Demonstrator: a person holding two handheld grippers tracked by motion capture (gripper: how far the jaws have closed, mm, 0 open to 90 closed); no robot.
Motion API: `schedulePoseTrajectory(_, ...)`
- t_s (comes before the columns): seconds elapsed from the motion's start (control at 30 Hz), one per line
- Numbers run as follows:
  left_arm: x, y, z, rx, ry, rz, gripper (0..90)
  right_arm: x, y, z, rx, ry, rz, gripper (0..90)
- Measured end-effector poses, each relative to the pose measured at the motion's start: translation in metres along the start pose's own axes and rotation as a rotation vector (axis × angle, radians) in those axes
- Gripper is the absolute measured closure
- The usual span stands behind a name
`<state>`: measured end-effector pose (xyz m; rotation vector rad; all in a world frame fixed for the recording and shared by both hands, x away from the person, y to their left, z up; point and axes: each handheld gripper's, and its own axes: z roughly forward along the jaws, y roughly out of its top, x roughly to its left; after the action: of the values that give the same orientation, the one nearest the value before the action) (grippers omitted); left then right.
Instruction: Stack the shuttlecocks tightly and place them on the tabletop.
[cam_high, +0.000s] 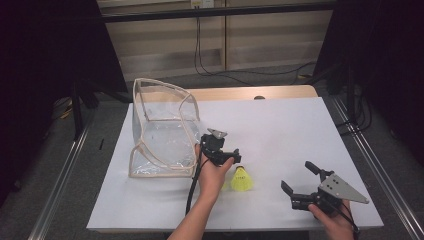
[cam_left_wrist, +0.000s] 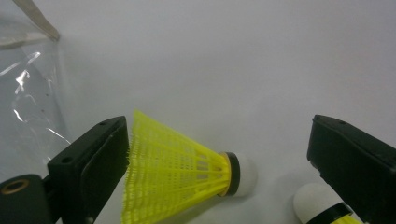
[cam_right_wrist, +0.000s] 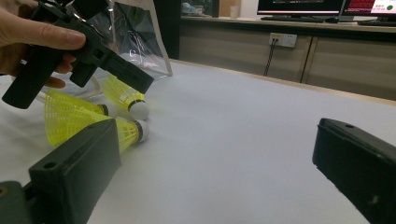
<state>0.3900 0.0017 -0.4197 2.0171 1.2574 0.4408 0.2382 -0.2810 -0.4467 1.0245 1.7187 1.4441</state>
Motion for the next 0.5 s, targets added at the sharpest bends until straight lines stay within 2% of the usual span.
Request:
schedulePoseTrajectory(0.27,-0.0007,0.0008,0.0008,-0.001,-0.037,-0.022,10.2,0.0001,0.0001,0.0003,-0.002,-0.001,-0.001,0.4)
schedulePoseTrajectory(0.3,-0.0011,0.0012,0.0005,0.001,-0.042,-0.027,14.2,0.0003,0.0002,0.0003,-0.002,-0.001,-0.001,0.4)
schedulePoseTrajectory(0.4,-0.0008,0.0031,-0.0011,-0.022,-0.035,0.009,21.1,-0.0002,0.0,0.0005,-0.002,-0.003,-0.001,0.4)
schedulePoseTrajectory(0.5,-0.0005,0.0051,-0.0025,-0.036,-0.043,0.006,28.9,-0.0002,0.0001,0.0003,-0.002,-0.003,0.002,0.4)
